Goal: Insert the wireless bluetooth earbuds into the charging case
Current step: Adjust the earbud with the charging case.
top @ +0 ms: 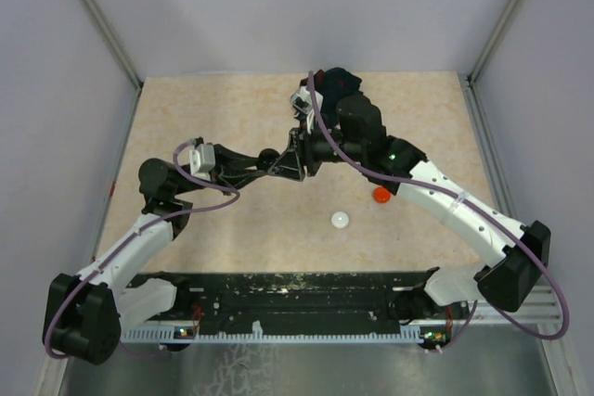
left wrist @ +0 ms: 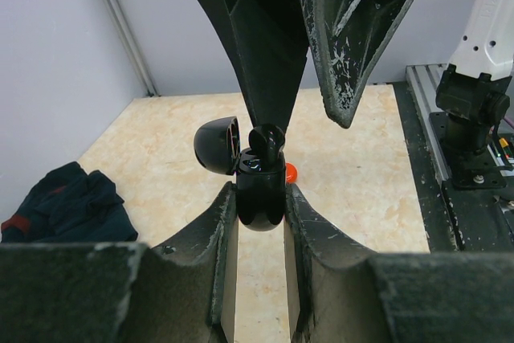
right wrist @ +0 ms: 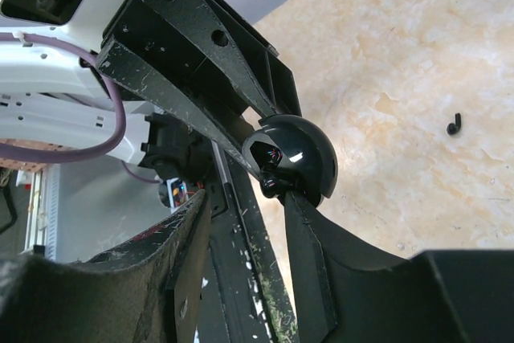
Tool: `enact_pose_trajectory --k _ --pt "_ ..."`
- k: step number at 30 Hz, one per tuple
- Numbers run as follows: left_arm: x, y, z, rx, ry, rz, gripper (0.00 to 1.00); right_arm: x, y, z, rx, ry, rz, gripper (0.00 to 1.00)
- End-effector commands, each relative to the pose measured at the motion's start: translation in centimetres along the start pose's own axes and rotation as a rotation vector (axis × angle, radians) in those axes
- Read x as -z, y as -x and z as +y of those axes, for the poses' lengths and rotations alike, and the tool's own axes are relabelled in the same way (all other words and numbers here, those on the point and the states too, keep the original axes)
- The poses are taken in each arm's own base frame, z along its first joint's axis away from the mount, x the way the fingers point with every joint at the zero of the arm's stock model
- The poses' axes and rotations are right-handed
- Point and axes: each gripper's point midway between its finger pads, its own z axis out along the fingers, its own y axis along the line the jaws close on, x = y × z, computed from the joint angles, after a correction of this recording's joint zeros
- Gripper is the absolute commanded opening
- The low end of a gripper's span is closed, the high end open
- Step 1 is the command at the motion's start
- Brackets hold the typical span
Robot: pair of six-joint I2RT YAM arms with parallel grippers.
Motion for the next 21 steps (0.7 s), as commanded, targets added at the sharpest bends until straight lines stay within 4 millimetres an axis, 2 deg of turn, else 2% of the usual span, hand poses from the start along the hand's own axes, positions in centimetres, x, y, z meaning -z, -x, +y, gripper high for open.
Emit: enact_pose_trajectory --k 1,6,14,21 --pt "-0.1 0.3 0.0 -0.017 0.004 -0.006 0.0 -0.2 1.6 2.6 0.043 0.106 -0.042 0.42" --pt "-0.1 0.3 0.0 -0.012 0.001 -0.003 0.0 -0.6 2.0 3.4 0.051 0.137 -0.042 0.41" --pt "0.0 0.2 0.6 -0.009 0.041 0.003 0.0 -1.4 0.9 5.3 0.043 0.211 0.029 0.4" --pt "0.3 0.1 1.6 -0.021 0.109 0.014 0.0 -0.9 0.4 5.5 0.044 0.194 0.062 0.39"
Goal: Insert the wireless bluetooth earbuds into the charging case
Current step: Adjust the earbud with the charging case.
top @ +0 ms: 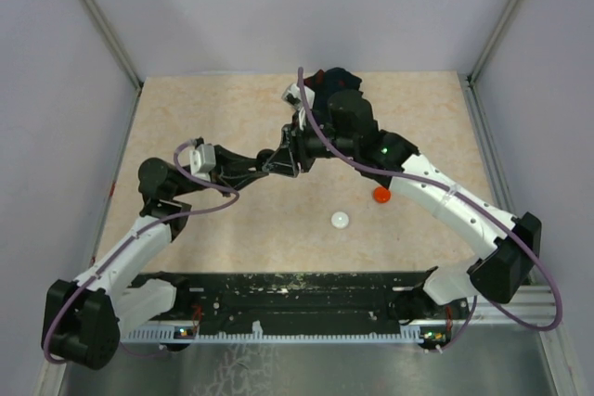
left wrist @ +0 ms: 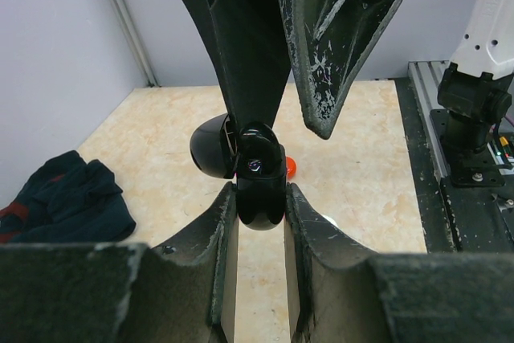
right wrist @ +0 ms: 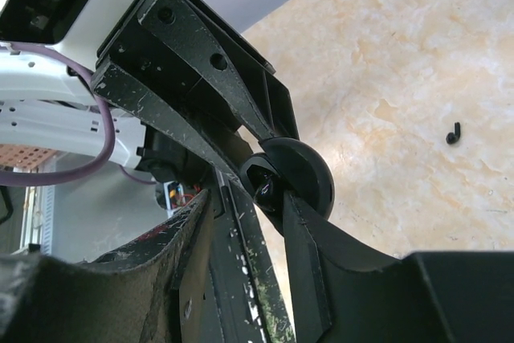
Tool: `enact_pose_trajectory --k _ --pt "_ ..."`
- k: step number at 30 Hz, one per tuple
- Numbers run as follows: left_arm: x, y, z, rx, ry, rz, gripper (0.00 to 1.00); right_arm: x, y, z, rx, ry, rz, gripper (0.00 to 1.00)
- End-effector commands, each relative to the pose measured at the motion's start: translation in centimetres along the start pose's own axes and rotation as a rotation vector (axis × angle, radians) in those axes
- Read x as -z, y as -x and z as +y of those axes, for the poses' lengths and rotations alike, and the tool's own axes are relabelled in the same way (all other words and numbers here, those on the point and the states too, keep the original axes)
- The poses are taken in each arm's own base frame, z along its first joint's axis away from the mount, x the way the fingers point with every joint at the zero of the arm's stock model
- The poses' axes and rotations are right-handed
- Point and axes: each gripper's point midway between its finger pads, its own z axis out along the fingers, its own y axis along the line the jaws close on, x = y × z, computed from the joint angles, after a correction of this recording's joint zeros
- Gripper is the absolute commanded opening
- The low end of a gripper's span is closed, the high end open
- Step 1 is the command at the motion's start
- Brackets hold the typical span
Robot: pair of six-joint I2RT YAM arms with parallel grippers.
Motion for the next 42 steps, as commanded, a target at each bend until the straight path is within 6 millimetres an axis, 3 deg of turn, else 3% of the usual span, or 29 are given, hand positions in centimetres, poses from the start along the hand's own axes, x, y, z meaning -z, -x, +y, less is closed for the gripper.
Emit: enact_pose_trajectory --k 1,15,26,37,42 --pt "0.0 0.4 1.7 -0.036 0.101 -0.005 0.0 0.4 0.0 5.2 0.038 0.163 0.041 0.39" --pt "-0.4 0.7 -1.9 -0.003 -0.142 -0.015 0.0 -0.9 1.1 5.0 0.138 0.21 0.02 0.4" --pt "-0.4 1.0 -2.4 0.0 -0.168 -0.026 0.0 -1.0 1.6 4.9 0.191 0.207 0.005 0.42" --pt "-0.5 0.8 -1.1 0.004 -0.075 -0.046 0.0 2.7 6.2 7.1 0.332 0.157 -0.192 0.43" --pt "-0.5 0.8 -0.9 0.003 -0.068 -0.043 0.0 4.3 6.8 4.8 0.323 0.018 -0.227 0.45"
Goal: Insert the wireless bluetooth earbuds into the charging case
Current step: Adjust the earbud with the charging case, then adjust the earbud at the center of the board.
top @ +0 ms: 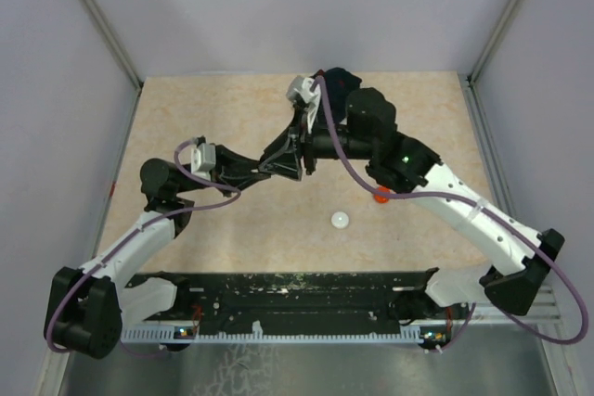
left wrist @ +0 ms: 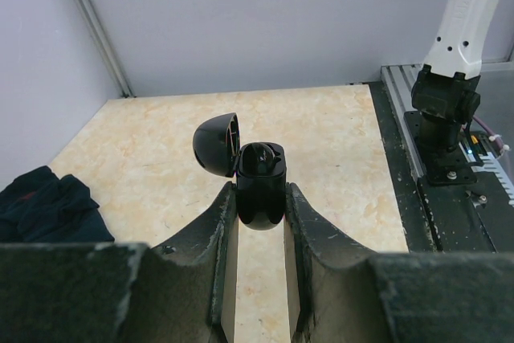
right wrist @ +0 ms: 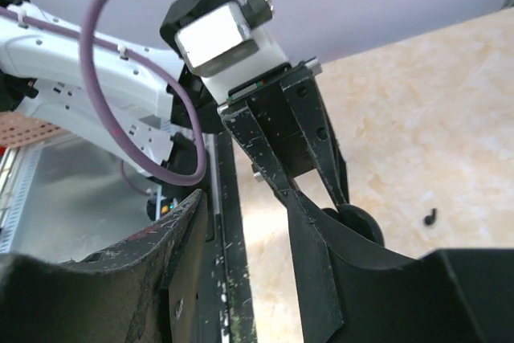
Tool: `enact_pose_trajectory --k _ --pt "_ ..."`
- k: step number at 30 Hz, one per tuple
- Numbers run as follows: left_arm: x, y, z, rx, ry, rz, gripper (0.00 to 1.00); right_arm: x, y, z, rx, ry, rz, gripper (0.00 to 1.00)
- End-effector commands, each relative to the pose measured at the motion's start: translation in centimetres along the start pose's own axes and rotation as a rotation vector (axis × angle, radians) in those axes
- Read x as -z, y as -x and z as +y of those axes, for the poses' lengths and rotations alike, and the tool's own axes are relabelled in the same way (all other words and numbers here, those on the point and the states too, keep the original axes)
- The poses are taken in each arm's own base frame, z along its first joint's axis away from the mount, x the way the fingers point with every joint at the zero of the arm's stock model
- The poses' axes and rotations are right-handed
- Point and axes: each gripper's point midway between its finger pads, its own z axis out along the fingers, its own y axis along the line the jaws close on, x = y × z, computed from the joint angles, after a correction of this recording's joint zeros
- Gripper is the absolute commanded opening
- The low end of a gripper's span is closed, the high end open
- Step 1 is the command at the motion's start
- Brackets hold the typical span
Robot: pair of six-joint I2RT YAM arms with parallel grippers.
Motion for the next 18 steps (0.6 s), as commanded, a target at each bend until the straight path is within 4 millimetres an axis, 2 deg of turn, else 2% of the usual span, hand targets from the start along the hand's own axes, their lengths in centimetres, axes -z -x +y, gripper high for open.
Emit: enact_pose_trajectory --k 1,5,7,10,13,18 --pt "-0.1 0.6 0.0 -0.032 0.007 -0.019 0.0 2.7 3.1 -1.6 0.062 -0.117 -0.105 0.45" --pt "-0.1 0.6 0.3 -0.026 0.027 -0.017 0.0 3.8 1.8 -3.9 -0.001 -0.159 -0.083 0.46" --pt "0.0 0.4 1.3 -0.008 0.078 0.0 0.0 4.0 0.7 -5.4 -0.018 -0.207 -0.073 0.47" --pt "0.5 -0.4 3.9 0.025 0.229 0.054 0.0 4.0 -1.7 -8.2 -0.037 -0.306 -0.039 0.47" --pt "2.2 -1.2 7.3 0.055 0.461 0.103 0.0 3.6 -4.9 -11.8 -0.053 -0.431 0.026 0.47" --pt "5.5 -2.3 10.9 0.081 0.742 0.178 0.0 1.4 -10.2 -16.3 -0.084 -0.507 0.107 0.47"
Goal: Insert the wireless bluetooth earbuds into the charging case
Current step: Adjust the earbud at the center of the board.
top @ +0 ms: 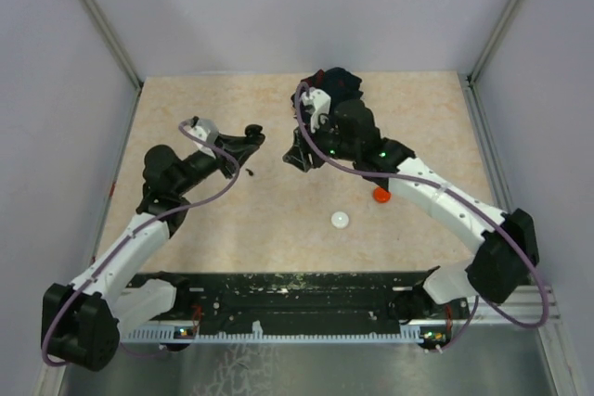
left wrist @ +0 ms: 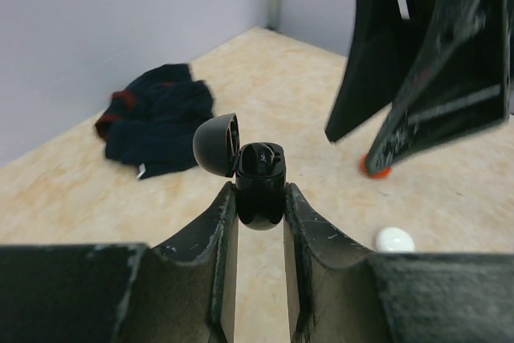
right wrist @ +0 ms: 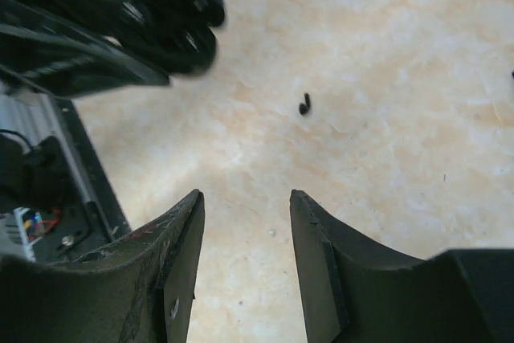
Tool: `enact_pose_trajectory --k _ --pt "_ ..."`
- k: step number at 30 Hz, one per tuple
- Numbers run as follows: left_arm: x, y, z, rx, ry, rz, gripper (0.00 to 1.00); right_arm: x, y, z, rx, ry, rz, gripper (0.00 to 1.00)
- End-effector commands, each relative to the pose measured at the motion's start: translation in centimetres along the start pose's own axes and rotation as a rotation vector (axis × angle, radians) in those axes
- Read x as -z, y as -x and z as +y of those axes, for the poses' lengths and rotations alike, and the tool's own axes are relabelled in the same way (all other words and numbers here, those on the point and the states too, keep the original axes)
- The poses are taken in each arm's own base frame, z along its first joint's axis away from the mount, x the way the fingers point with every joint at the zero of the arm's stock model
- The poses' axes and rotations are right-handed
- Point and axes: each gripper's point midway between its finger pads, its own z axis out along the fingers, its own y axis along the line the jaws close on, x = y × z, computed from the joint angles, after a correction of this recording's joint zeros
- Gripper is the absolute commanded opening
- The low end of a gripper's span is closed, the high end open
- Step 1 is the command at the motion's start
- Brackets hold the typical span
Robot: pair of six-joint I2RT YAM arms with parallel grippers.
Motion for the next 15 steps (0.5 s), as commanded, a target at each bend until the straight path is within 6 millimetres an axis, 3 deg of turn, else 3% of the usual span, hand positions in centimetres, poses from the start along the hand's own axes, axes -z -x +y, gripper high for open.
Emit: enact_pose_trajectory --k 1,8,15 --pt "1.5 -0.7 5.6 0.01 0.334 0.08 0.0 -3.8 -2.4 -3.8 0.013 -0.1 0.007 0.47" --pt "3.7 -1.5 9.1 0.057 0.535 0.128 0.0 -10.1 -6.6 -5.5 0.026 -0.111 -0.012 0.47" --pt "4.6 -1.3 10.2 0.065 0.581 0.13 0.0 -16.4 -10.3 -5.9 0.036 -0.097 -0.012 0.46"
